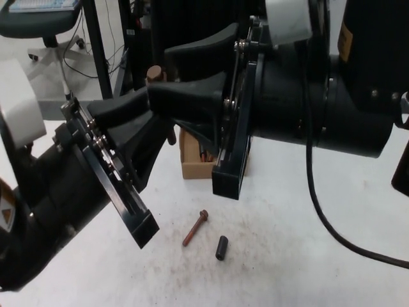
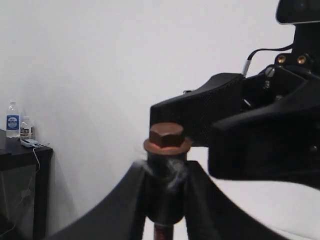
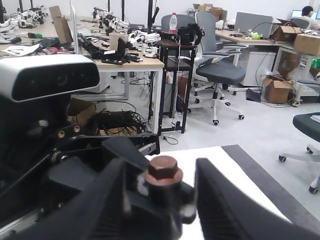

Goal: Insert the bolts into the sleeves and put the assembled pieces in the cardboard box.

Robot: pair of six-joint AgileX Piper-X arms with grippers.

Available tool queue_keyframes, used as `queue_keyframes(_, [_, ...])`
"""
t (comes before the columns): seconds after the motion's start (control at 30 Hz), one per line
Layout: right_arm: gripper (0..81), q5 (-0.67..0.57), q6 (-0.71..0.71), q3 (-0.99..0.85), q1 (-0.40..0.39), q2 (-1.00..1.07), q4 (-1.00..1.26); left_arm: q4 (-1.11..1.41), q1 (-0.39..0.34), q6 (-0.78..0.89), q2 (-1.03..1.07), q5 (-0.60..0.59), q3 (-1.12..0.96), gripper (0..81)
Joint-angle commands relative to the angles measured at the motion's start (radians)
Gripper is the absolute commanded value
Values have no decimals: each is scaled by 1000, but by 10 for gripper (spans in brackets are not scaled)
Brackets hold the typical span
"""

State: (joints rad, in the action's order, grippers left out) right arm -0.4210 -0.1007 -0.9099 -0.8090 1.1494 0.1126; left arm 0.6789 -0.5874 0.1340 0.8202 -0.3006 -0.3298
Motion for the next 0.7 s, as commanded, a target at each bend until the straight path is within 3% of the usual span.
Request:
queue_keyframes(0.0, [426, 4, 4, -1, 28, -48, 54, -15, 14, -2, -12, 22, -10, 2])
queue_keyframes(0.1, [425, 55, 4, -1, 70, -93, 65, -47, 48, -1, -12, 59, -10, 2])
queue_keyframes(0.17, [379, 130, 4, -1, 100, -119, 27, -57, 69, 17, -10, 60, -18, 2])
queue_keyframes(0.23, [234, 179, 4, -1, 141, -143, -50, -155, 86, 43, -3, 52, -56, 2])
queue_keyframes(0.3, [34, 208, 4, -1, 183, -158, -149, -315, 93, 55, 21, 50, -120, 2])
queue_keyframes(0.33, [4, 216, 4, -1, 198, -162, -189, -392, 96, 52, 47, 32, -165, 2])
queue_keyframes(0.53, [6, 248, 7, -1, 279, -165, -438, -729, 96, 25, 324, -100, -451, 2])
queue_keyframes(0.67, [6, 276, 101, -1, 323, -167, -559, -881, 101, 32, 549, -151, -662, 2])
